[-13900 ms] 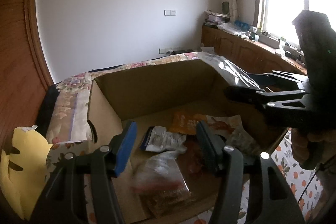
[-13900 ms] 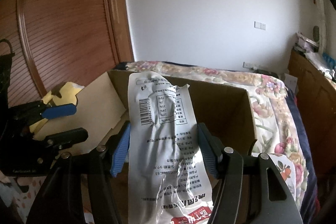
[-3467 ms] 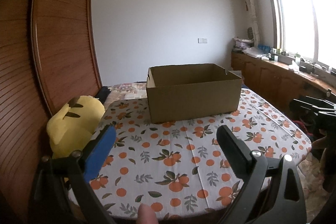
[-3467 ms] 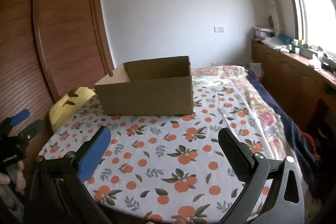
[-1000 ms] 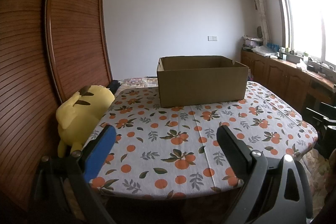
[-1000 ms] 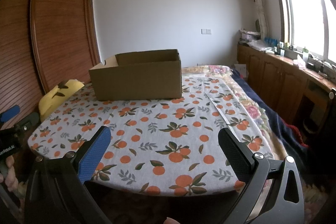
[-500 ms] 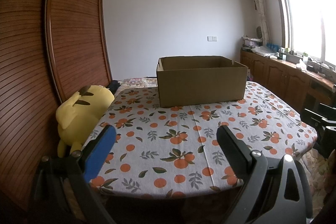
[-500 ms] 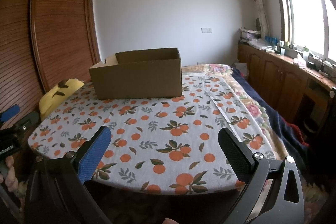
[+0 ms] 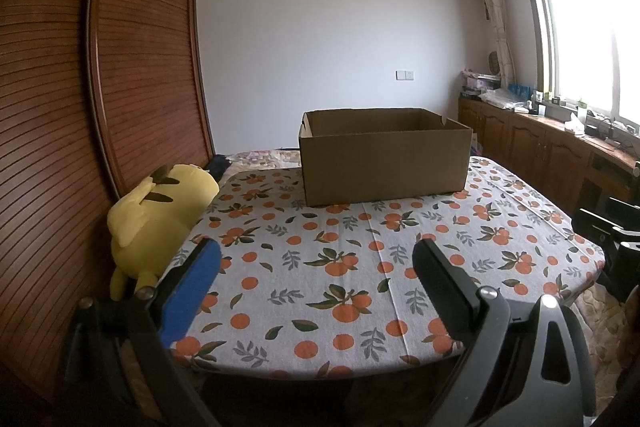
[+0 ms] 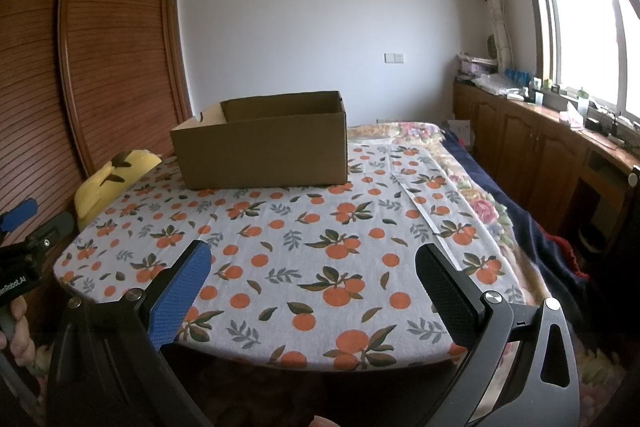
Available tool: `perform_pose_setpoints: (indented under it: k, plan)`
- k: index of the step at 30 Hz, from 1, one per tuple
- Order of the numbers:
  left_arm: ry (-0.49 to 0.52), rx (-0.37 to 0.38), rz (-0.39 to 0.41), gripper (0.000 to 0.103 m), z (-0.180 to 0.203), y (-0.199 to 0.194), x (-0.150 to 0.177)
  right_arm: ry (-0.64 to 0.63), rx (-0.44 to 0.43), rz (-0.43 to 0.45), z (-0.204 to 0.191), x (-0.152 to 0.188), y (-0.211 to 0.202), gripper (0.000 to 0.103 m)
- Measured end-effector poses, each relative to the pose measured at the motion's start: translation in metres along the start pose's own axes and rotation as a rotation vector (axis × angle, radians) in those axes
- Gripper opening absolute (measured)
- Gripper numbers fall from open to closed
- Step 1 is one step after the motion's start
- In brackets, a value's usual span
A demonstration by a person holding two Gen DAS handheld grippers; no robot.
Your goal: Organize snacks
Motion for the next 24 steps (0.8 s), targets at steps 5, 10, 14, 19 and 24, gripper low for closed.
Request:
perform_pose_setpoints:
  k: [5, 10, 14, 19, 24]
  plan:
    - [0.000, 0.000, 0.000, 0.097, 0.0003, -0.0005, -0.0003, -0.001, 0.000, 0.001, -0.0011, -0.0003, 0.0002, 0.103]
    - [-0.001, -0.001, 0.003, 0.097, -0.0003, -0.0014, -0.0014, -0.001, -0.001, 0.003, -0.0003, -0.0004, -0.0007, 0.103]
    - [-0.001, 0.000, 0.003, 0.097, -0.0001, -0.0015, -0.0013, -0.002, -0.001, 0.000, -0.0008, -0.0002, -0.0004, 0.103]
    - [-0.002, 0.000, 0.003, 0.097, 0.0001, -0.0016, -0.0013, -0.001, -0.001, 0.001, -0.0010, -0.0004, -0.0005, 0.103]
    - [-0.001, 0.000, 0.003, 0.097, -0.0003, -0.0017, -0.0015, 0.000, -0.001, -0.002, -0.0011, 0.0003, -0.0002, 0.103]
Point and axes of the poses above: each gripper's, at about its wrist camera, not at the fingertips, and y roughly the way its jaws point, z to its right, x to its underside, the point moved 6 cm from there along y, roughly the way its jaws point, and after that the axes turned 10 degrees about y, right-handed, at the moved point
